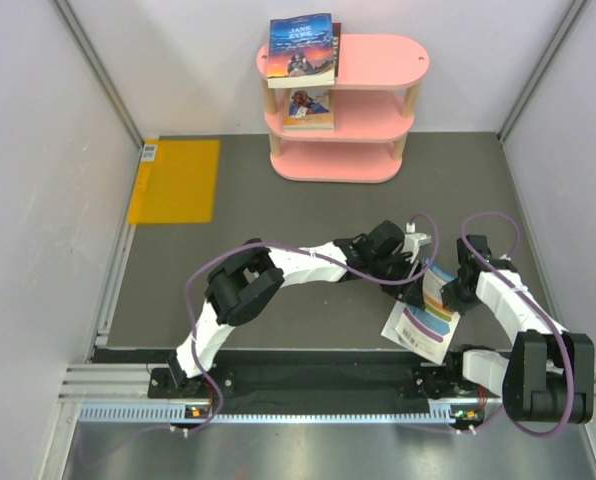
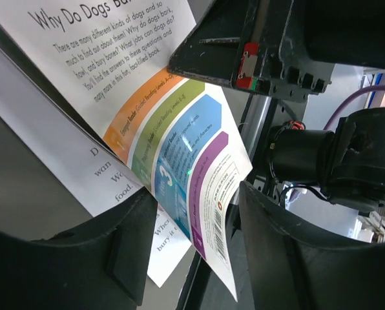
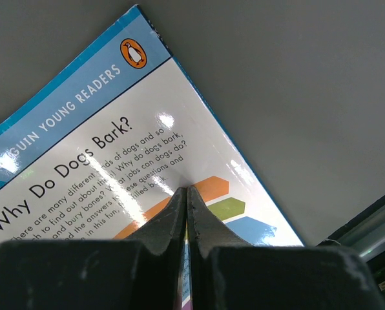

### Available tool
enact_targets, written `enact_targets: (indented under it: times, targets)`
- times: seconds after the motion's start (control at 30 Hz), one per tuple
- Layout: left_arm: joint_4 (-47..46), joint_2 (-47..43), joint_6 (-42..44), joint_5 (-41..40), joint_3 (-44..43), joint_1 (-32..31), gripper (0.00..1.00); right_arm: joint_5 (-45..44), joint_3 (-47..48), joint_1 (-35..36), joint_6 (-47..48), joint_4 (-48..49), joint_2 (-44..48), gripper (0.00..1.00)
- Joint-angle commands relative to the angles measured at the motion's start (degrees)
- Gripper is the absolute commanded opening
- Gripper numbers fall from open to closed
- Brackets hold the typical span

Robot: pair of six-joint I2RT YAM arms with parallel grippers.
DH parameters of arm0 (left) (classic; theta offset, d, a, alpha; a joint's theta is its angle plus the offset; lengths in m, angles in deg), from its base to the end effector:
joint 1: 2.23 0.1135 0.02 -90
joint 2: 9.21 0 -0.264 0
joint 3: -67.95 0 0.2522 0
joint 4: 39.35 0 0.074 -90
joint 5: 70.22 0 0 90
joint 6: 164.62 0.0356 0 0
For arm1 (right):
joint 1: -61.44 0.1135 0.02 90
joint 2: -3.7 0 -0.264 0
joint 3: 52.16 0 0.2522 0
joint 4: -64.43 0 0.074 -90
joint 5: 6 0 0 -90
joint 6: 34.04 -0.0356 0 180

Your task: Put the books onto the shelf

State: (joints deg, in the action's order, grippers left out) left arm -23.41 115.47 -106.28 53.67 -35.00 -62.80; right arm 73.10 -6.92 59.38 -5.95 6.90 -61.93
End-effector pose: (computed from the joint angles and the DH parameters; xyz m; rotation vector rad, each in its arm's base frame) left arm 0.2217 -0.4334 0.1739 0.9992 2.3575 -1.4315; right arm 0.1699 -0.0128 0.1596 1.5413 2.4135 -0.0856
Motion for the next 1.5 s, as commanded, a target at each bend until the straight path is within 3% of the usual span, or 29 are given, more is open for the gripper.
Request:
enact_targets:
  times: [0.0,0.33,0.4,0.5,0.7,0.77,0.8,0.9,0.97,1.0,1.1,1.17,1.47]
  targets:
    - [1.16,2.75,0.19,1.71,-3.62,-0.95,0.56,6.24,-4.15,0.13,-1.99,9.93,-2.58,0.0]
    - [8.72,7.24,2.21,1.09,-7.93,-0.95,0.43,5.71,-3.45,0.13,-0.14,9.84,-2.14,0.0]
    - [9.07,7.76,2.48,1.62,-8.19,-0.95,0.34,5.71,-3.36,0.13,0.3,9.84,-1.88,0.0]
    - [9.34,8.38,2.39,3.37,-9.16,-0.95,0.0,5.97,-2.66,0.13,1.79,10.46,-1.87,0.0]
    - [9.86,6.45,3.53,2.41,-8.2,0.02,0.0,10.27,1.9,0.13,13.9,12.74,-4.07,0.0]
    - [9.87,4.79,3.53,1.45,-6.79,1.68,0.0,16.93,2.35,0.13,20.41,16.68,-2.94,0.0]
    - [9.95,4.35,3.45,1.09,-6.27,2.47,0.0,18.87,2.44,0.13,21.73,18.96,-2.06,0.03]
    - [9.78,2.06,3.71,1.0,-3.55,5.9,0.0,23.54,1.48,0.13,23.94,23.45,5.31,0.23]
    - [9.08,0.14,3.89,1.53,-1.26,8.62,0.0,23.64,1.21,0.13,24.03,24.25,11.27,0.53]
    - [8.99,-0.66,4.15,1.79,-0.56,9.42,0.0,23.64,0.78,0.13,24.12,25.21,12.7,0.73]
    - [8.99,-3.47,5.46,2.93,1.12,12.14,0.0,24.95,-0.54,0.13,24.38,26.88,15.61,0.94]
    - [9.16,-5.49,6.17,3.46,1.3,13.46,0.0,27.41,-1.68,0.13,24.12,28.38,15.44,0.99]
    - [2.92,-10.95,1.78,8.91,3.23,16.63,0.0,40.24,-12.41,0.13,18.4,49.03,13.51,1.0]
